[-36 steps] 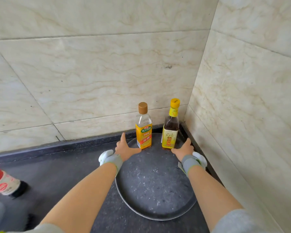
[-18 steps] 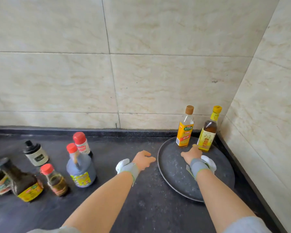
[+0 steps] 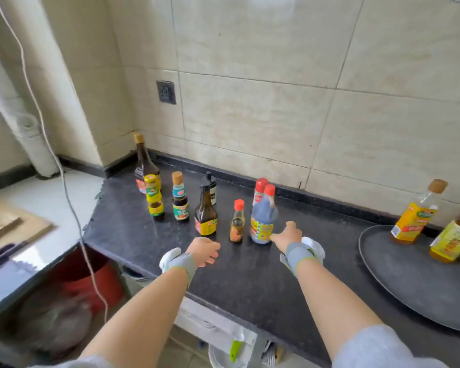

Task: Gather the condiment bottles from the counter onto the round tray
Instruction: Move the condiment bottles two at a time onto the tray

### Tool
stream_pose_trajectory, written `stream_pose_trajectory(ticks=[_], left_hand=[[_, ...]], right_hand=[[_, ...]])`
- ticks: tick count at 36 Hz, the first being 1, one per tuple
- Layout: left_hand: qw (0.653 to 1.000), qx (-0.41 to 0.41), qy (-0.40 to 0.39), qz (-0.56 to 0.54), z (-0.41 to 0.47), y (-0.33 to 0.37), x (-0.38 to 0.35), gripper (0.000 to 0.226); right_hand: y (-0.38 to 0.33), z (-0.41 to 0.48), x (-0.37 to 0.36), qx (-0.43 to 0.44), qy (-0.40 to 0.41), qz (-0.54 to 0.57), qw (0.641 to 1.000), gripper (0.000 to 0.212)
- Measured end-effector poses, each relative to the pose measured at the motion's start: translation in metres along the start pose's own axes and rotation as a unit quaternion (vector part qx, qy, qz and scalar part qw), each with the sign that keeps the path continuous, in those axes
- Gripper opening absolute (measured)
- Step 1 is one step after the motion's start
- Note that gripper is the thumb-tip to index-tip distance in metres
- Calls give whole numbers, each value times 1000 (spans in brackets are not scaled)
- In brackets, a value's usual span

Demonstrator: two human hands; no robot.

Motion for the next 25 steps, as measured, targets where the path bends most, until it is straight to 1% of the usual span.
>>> stream_pose_trajectory(ticks=[2,3,5,7,9,11,13,15,18,21,23,25], left_hand=[[999,14,32,-29,-17,-29,39,28],[998,10,46,-35,-17,-32,47,25],[993,-5,105,-57,-37,-55,80,17],[989,-15,129,-73,-43,-65,94,20],[988,-5,115,-108,-47,-76,102,26],[982,-3,137,-131,-52,-88,119,26],[981,-6,139,-136,-55,-91,125,27],[981,-5,146,-126,-57,-95,130,24],[979,-3,158,-132,-51,-97,142,11],[979,-4,162,-126,-48,-94,148,12],[976,-8,165,-141,-44,-89,156,12],[972,-10,191,-136,-34,-80,178,16]], right_hand=[[-24,-22,-28,27,-13,-14,999,66],[-27,-21,-30,33,-10,-20,999,65],[-48,-41,-53,59,-20,-34,997,62],[-57,-48,-62,74,-18,-47,996,57],[-66,-51,-73,84,-20,-57,995,54],[-82,-59,-88,99,-29,-76,992,58],[-88,-63,-96,104,-43,-84,990,62],[-93,-64,-105,108,-54,-94,988,64],[-106,-58,-117,106,-70,-103,987,64],[-115,-51,-121,113,-76,-88,987,65],[-128,-44,-125,126,-74,-81,986,61],[-152,-28,-133,141,-80,-83,983,52]])
Point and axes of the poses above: each hand's wrist, its own z-axis towards the middle knuckle, its own x-axis out of the back of the hand, y = z × x, the point moved 5 cm from there along z, towards the middle knuckle, and after that the axes turned 3 degrees about -y, right-handed, at the moved point
